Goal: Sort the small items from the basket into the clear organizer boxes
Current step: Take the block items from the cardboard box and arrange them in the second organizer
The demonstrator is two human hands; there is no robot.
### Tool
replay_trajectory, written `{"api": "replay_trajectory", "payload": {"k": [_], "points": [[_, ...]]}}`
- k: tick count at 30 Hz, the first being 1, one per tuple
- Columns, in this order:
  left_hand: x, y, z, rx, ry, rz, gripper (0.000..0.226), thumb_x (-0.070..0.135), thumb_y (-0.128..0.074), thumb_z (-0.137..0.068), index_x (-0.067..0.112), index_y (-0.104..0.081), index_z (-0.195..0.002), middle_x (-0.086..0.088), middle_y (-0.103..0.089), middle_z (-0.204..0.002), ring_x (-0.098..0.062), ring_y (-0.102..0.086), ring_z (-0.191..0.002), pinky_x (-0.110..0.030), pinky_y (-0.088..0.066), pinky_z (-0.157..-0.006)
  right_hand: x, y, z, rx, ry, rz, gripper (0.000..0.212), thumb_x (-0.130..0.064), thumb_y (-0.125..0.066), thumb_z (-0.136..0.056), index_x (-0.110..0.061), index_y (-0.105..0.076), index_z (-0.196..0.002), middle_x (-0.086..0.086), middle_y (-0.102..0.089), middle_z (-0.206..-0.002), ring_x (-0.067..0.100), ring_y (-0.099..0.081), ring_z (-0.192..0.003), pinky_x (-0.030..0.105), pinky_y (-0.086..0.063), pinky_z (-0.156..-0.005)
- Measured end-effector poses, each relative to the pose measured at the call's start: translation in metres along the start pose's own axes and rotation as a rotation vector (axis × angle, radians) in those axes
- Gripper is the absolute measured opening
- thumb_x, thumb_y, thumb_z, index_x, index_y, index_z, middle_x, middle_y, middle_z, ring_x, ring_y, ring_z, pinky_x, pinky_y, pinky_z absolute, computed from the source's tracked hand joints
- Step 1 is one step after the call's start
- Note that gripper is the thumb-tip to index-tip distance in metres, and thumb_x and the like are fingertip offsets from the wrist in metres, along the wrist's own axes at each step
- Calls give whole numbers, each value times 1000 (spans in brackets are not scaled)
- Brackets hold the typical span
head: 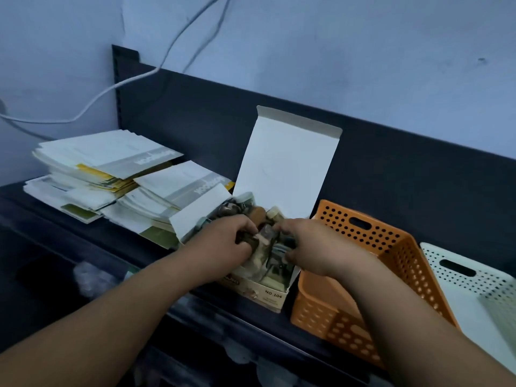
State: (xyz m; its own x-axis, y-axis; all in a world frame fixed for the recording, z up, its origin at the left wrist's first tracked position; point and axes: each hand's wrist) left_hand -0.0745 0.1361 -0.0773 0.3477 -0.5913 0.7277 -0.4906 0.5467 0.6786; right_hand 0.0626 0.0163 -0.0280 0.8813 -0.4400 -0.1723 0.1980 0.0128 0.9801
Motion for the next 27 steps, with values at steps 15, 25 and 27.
{"api": "replay_trajectory", "payload": {"k": [15, 25, 27], "points": [[-11, 10, 5, -65, 2, 269, 19, 21, -59, -84, 36, -61, -95, -5, -70, -88, -14, -52, -56, -32, -45, -56, -18, -6, -23, -153, 5, 233, 44, -5, -63, -85, -25, -60, -124, 0, -63, -114, 19, -59, -99, 30, -53, -78], [-7, 16, 5, -13, 21, 374, 26, 11, -57, -84, 32, -62, -97, 3, -65, -95, -22, -68, -82, -38, -56, -76, 0, -5, -17, 50, -50, -320, 31, -4, -70, -80, -30, -59, -94, -4, -65, -98, 16, -65, -89, 37, -58, -78], [-3, 17, 2, -2, 18, 447, 25, 9, -58, -84, 30, -63, -96, 1, -66, -97, -22, -68, -82, -38, -58, -76, 5, -3, -11, 92, -57, -453, 33, -1, -70, -80, -26, -61, -100, 1, -67, -100, 19, -66, -92, 39, -58, -81]]}}
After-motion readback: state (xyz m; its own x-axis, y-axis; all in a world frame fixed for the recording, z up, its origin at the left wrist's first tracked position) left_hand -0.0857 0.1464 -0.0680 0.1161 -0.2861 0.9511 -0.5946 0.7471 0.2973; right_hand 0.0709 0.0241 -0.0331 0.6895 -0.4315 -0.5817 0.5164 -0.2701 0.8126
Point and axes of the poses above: each hand's wrist, its own z-axis away from the middle knuckle, its own y-axis out of the back of the hand, x = y × z
